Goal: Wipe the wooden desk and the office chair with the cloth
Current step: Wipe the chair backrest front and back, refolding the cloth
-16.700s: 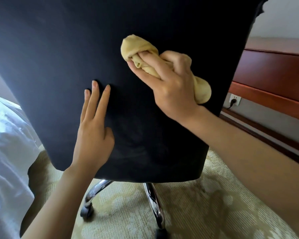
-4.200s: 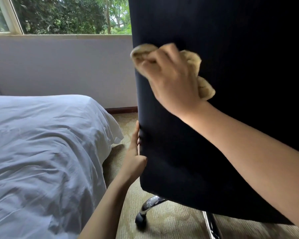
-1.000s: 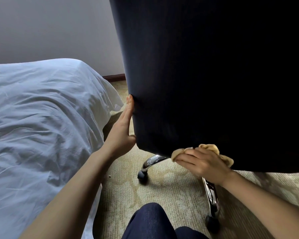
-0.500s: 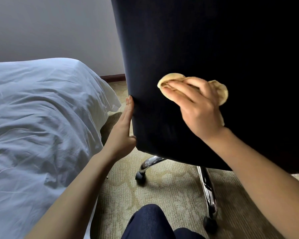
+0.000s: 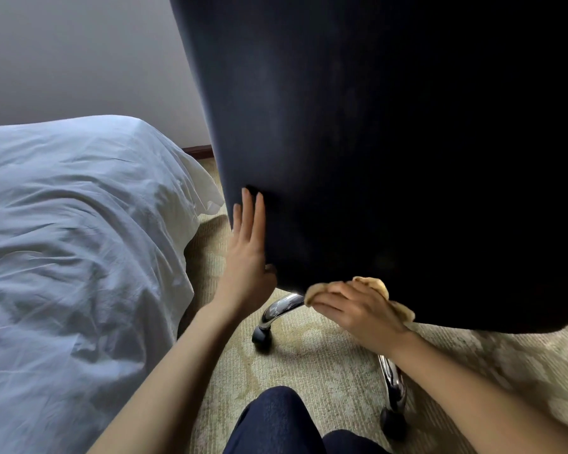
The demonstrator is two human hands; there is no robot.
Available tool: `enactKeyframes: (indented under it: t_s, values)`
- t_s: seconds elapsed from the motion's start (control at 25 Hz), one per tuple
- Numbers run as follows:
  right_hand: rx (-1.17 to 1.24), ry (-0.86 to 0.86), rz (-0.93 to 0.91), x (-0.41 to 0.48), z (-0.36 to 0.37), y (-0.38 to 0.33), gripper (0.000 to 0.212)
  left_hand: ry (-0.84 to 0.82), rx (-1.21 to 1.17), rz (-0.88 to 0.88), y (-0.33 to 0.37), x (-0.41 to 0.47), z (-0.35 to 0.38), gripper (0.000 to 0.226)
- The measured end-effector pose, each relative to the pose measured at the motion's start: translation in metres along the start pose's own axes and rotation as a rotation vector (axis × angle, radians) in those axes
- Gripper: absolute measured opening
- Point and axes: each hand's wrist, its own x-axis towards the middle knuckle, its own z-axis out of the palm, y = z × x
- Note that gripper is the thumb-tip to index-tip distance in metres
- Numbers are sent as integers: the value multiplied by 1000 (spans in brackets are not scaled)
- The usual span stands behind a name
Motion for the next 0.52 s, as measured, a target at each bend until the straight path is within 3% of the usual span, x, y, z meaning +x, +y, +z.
enactKeyframes:
  t_s: [0.12, 0.28, 0.52]
  values:
    - [-86, 50, -50, -27, -20, 18, 28, 6, -26, 12, 20, -2, 14, 111]
    - [-243, 170, -45, -36, -66, 43, 28, 26, -121, -47, 32, 4, 23, 110]
    - [-466, 506, 11, 32, -134, 70, 24, 17, 5, -62, 30, 7, 24, 108]
